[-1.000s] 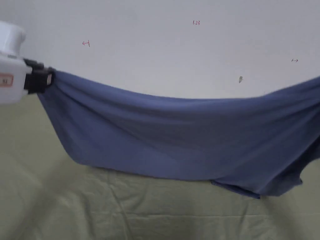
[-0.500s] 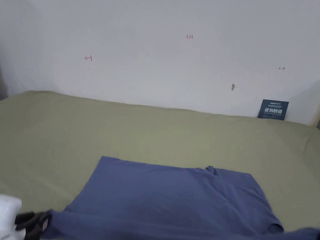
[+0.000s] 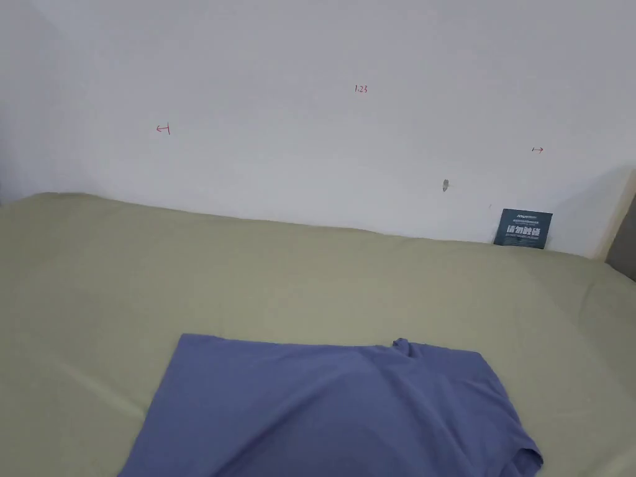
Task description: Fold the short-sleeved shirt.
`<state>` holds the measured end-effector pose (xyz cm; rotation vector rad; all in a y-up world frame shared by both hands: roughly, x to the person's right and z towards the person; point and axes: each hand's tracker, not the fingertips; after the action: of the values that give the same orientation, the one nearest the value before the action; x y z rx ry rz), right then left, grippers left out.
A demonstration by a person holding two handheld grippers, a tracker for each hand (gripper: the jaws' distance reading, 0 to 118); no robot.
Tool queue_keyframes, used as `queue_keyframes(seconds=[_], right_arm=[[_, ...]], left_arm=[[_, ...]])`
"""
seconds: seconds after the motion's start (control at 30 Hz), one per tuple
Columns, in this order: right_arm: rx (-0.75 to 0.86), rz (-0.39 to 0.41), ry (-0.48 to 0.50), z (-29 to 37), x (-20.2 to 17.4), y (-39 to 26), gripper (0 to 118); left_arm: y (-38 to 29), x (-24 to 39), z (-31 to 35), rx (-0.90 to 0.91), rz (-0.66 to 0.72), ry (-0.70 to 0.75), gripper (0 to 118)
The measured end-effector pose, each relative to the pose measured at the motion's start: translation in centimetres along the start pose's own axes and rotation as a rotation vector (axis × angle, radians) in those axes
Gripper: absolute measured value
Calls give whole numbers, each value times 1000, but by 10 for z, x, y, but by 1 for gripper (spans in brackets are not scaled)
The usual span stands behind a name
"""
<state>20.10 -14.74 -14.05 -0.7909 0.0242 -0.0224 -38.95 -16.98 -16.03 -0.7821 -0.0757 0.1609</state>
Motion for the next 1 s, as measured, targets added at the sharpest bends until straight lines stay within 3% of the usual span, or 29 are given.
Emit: queue_keyframes(seconds=[0.03,0.13,0.3,0.37,0.4,0.43,0.47,0.5,0.53,0.67,0.8,0.83,0.87,0.9,0.93,0.97,1.0], right_arm=[[-1,9,-5,2,-1,1,80],[104,7,-34,24,-7,10,81],[370,-25,-95,74,-37,34,81],[473,-49,-109,90,-49,36,65],[526,-58,-119,99,-55,36,45],[554,-64,-125,105,-60,35,5],[577,-59,-125,109,-64,34,0],[591,-45,-138,112,-69,33,0],[621,-19,-162,119,-74,30,0],[598,47,-142,122,-83,27,0],[567,49,-95,116,-85,24,0],[561,47,-95,114,-86,23,0],[545,48,-92,109,-83,21,0],[528,47,-85,106,-82,21,0],[513,43,-81,103,-81,20,0],[502,42,-78,100,-80,19,0],[486,41,-75,95,-78,18,0]], left_arm=[[2,-2,4,21,35,-5,94],[15,9,28,118,102,2,94],[33,52,75,398,76,43,92],[35,72,88,453,11,33,87],[34,84,93,475,-26,58,77],[29,85,91,507,-79,98,46],[24,91,94,547,-118,124,13],[21,97,97,573,-144,124,1],[17,102,100,579,-155,102,1],[4,109,103,576,-146,62,0],[7,90,94,478,-124,27,0],[11,80,88,438,-104,15,6],[15,67,81,364,-90,-15,20],[16,56,72,284,-79,-18,39],[15,44,59,217,-69,-14,67],[16,33,49,129,-70,2,75],[9,26,38,116,-70,12,74]])
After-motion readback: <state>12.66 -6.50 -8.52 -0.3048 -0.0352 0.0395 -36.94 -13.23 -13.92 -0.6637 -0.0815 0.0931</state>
